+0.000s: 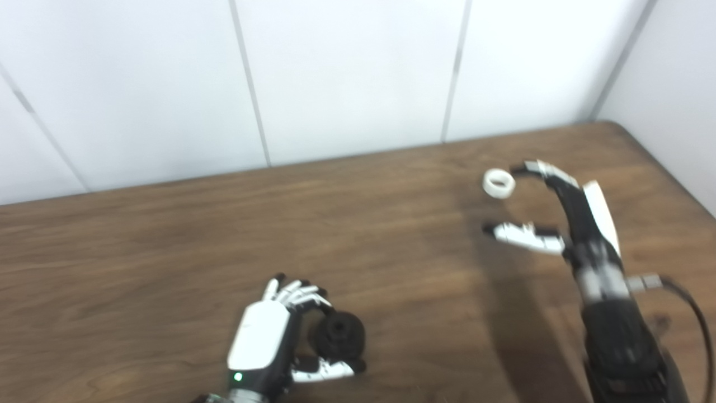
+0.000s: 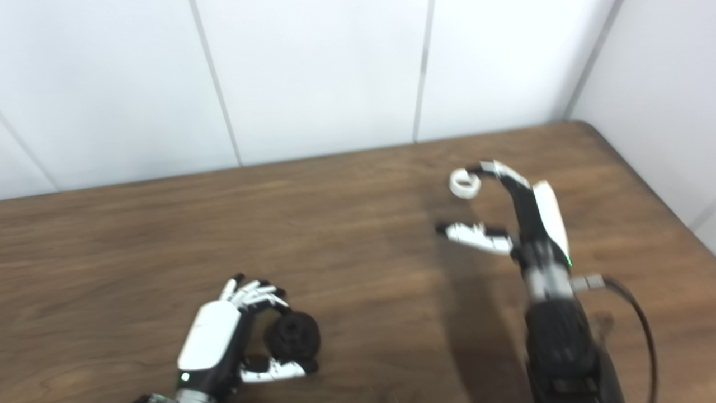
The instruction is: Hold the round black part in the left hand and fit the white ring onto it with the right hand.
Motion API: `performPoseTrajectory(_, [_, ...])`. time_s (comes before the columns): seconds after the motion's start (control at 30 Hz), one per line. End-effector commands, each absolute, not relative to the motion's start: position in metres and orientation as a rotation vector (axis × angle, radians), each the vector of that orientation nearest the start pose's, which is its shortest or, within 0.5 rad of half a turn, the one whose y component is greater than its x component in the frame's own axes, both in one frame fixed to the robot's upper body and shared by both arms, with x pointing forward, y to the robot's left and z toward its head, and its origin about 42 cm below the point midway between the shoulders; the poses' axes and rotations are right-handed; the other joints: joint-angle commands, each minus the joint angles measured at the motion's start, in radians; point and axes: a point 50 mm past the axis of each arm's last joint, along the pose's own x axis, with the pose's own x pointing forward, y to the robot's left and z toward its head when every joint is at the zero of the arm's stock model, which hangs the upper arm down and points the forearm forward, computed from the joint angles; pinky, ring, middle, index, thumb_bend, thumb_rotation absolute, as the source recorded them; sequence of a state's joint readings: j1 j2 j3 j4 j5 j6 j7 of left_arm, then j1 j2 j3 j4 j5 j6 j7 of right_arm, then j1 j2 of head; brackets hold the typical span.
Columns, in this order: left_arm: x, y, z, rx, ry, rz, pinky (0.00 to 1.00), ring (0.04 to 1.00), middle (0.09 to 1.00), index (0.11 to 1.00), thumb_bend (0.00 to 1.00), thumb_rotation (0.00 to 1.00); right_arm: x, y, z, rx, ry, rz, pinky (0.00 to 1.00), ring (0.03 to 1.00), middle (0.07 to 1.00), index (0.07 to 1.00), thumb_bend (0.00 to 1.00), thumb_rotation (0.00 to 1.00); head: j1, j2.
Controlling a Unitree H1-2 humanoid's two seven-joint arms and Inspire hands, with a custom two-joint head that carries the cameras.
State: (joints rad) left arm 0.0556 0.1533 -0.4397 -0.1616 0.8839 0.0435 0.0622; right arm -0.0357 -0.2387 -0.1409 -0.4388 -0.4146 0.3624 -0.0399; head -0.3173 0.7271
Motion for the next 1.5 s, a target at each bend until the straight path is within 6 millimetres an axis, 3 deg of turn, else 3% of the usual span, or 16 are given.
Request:
performPoseTrajectory(0.0, [0.237,0.159,0.101,1.015,-0.191,-0.325,1.00,0.863,0.762,0.484,0.52,0.05,0.284,-0.323,0.238,-0.679,-0.179,-0.364,0.85,0.877,0.858,0.735,0.81,0.24,-0.016,0.003])
performPoseTrajectory(0.2, [0.239,0.168,0.100,1.012,-0.178,-0.339,1.00,0.871,0.770,0.484,0.52,0.05,0.310,-0.340,0.252,-0.770,-0.148,-0.402,0.86,0.877,0.860,0.733,0.82,0.29,-0.046,0.007])
performPoseTrajectory(0.33, [0.240,0.171,0.100,1.009,-0.180,-0.340,1.00,0.869,0.768,0.484,0.52,0.05,0.329,-0.349,0.256,-0.781,-0.110,-0.409,0.85,0.880,0.857,0.738,0.81,0.27,-0.061,0.009])
performPoseTrajectory(0.6, [0.238,0.174,0.100,1.006,-0.186,-0.341,1.00,0.862,0.760,0.483,0.52,0.05,0.371,-0.362,0.249,-0.832,0.009,-0.385,0.79,0.872,0.875,0.743,0.82,0.24,-0.086,0.011])
performPoseTrajectory(0.83, [0.237,0.174,0.101,1.006,-0.185,-0.347,1.00,0.867,0.763,0.483,0.52,0.05,0.399,-0.367,0.242,-0.891,0.104,-0.335,0.81,0.895,0.892,0.743,0.83,0.21,-0.093,0.011])
performPoseTrajectory(0.97, [0.235,0.172,0.101,1.000,-0.188,-0.348,1.00,0.864,0.759,0.483,0.52,0.05,0.416,-0.367,0.239,-0.957,0.161,-0.300,0.81,0.905,0.905,0.745,0.84,0.23,-0.088,0.011])
performPoseTrajectory(1.3, [0.233,0.169,0.104,0.991,-0.184,-0.343,1.00,0.863,0.760,0.484,0.52,0.05,0.437,-0.362,0.239,-1.062,0.216,-0.244,0.97,0.964,0.914,0.752,0.87,0.24,-0.080,0.011])
performPoseTrajectory(1.47, [0.231,0.167,0.104,0.987,-0.181,-0.340,1.00,0.866,0.760,0.483,0.52,0.05,0.444,-0.362,0.240,-1.122,0.236,-0.222,1.00,0.981,0.929,0.759,0.86,0.24,-0.075,0.009])
